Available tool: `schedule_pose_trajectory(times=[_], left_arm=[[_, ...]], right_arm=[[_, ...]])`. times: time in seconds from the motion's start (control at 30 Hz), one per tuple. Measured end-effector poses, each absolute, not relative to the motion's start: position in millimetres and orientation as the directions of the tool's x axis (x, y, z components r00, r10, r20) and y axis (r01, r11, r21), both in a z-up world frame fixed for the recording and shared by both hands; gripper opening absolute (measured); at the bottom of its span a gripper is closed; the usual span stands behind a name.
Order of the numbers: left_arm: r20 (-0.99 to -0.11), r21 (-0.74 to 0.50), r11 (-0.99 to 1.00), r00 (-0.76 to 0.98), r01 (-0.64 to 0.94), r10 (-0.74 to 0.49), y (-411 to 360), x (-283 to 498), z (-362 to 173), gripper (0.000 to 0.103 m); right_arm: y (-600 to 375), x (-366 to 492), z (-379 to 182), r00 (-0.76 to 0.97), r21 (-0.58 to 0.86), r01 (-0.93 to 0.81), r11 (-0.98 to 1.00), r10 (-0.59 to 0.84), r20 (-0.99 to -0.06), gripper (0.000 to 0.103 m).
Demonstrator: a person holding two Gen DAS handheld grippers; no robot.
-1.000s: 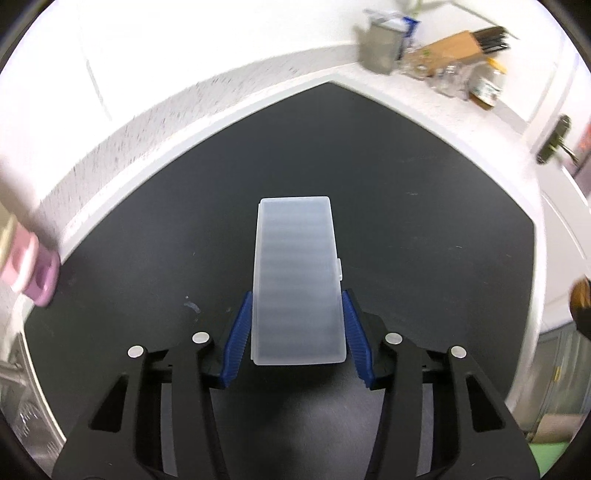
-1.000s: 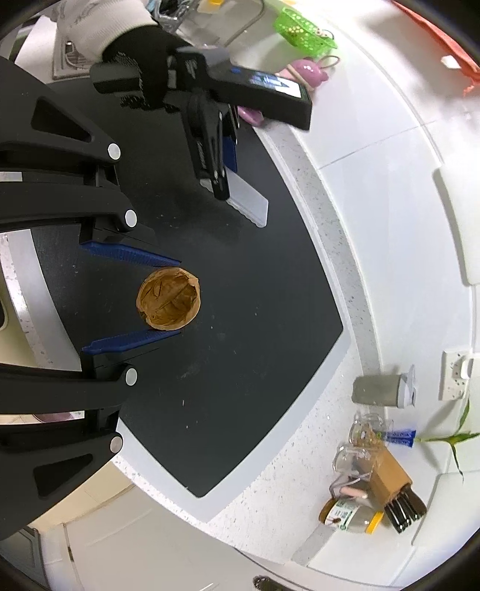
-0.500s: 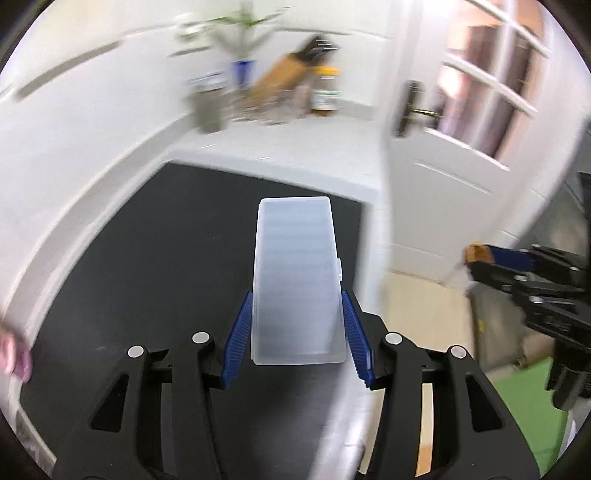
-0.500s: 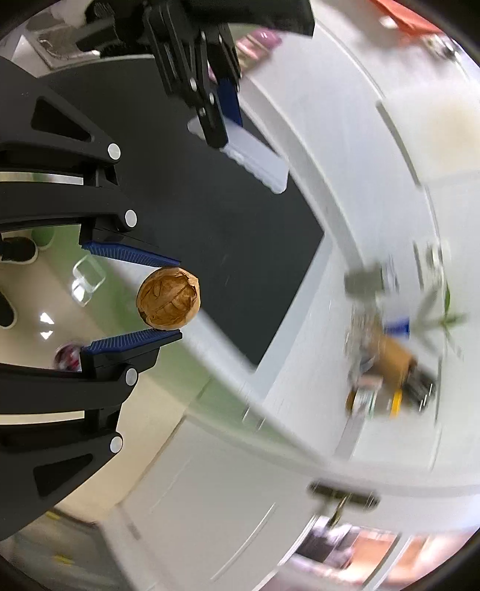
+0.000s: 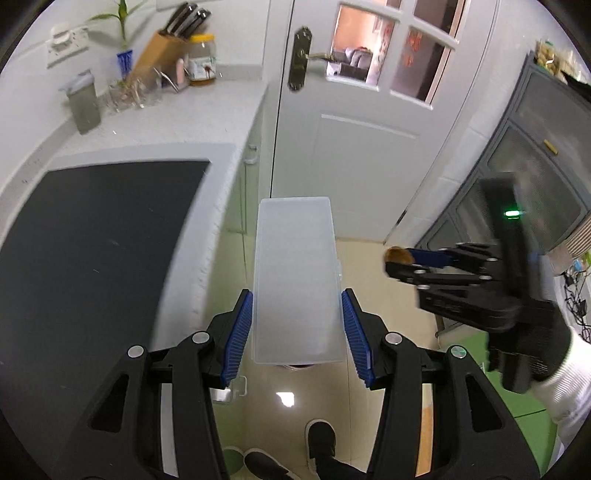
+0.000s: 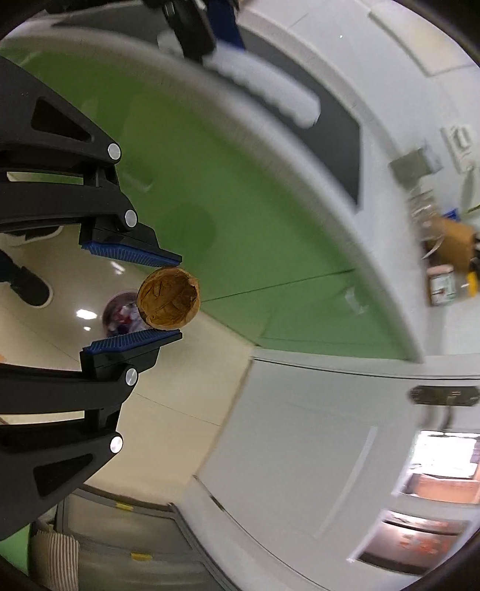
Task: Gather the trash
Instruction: 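Carry tray and walnut shell to the pink bin and open both tools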
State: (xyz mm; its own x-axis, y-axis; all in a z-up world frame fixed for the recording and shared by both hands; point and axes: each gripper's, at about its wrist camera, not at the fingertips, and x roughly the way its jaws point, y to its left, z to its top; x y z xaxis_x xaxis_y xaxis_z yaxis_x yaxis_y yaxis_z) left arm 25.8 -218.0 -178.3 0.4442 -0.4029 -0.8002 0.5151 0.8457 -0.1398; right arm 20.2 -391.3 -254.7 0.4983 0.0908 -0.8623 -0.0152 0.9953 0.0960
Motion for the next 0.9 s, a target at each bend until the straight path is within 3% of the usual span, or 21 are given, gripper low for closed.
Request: schedule_pose_trajectory(times=[0.37, 0.4, 0.43, 0.5, 0.7, 0.9], left_arm=[[-0.824, -0.130, 0.874, 0.440, 0.468, -0.358, -230.1, 39.2, -275.6, 0.049], [-0.825, -0.132, 0.875, 0.437, 0.466, -0.358, -230.0, 39.4, -281.2, 0.049], [-0.828, -0.136, 0.875, 0.430, 0.465, -0.358, -230.7, 40.2, -290.6, 0.049], [-0.834, -0.146, 0.874, 0.418, 0.464, -0.361, -231.8, 42.7, -304.9, 0.049], [-0.841, -0.155, 0.863, 0.394, 0.481, -0.370, -239.0, 45.3, -325.9, 0.049], [-0.852, -0.185, 0.833, 0.338, 0.522, -0.401, -255.3, 50.0, -362.8, 0.049]], right_arm=[[-413.5, 80.3, -463.7, 0.342, 0.165, -0.060, 0.984, 0.176, -0.923, 0.035], [-414.6, 81.6, -475.5, 0.336, 0.165, -0.056, 0.985, 0.175, -0.925, 0.051], [-416.2, 81.7, -485.4, 0.336, 0.162, -0.051, 0.985, 0.170, -0.926, 0.077], [-419.0, 79.7, -492.2, 0.357, 0.153, -0.038, 0.987, 0.157, -0.921, 0.088], [-436.0, 50.8, -477.4, 0.373, 0.121, 0.037, 0.992, 0.099, -0.923, 0.096], [-451.4, 18.4, -442.5, 0.418, 0.115, 0.112, 0.987, 0.058, -0.906, 0.097]])
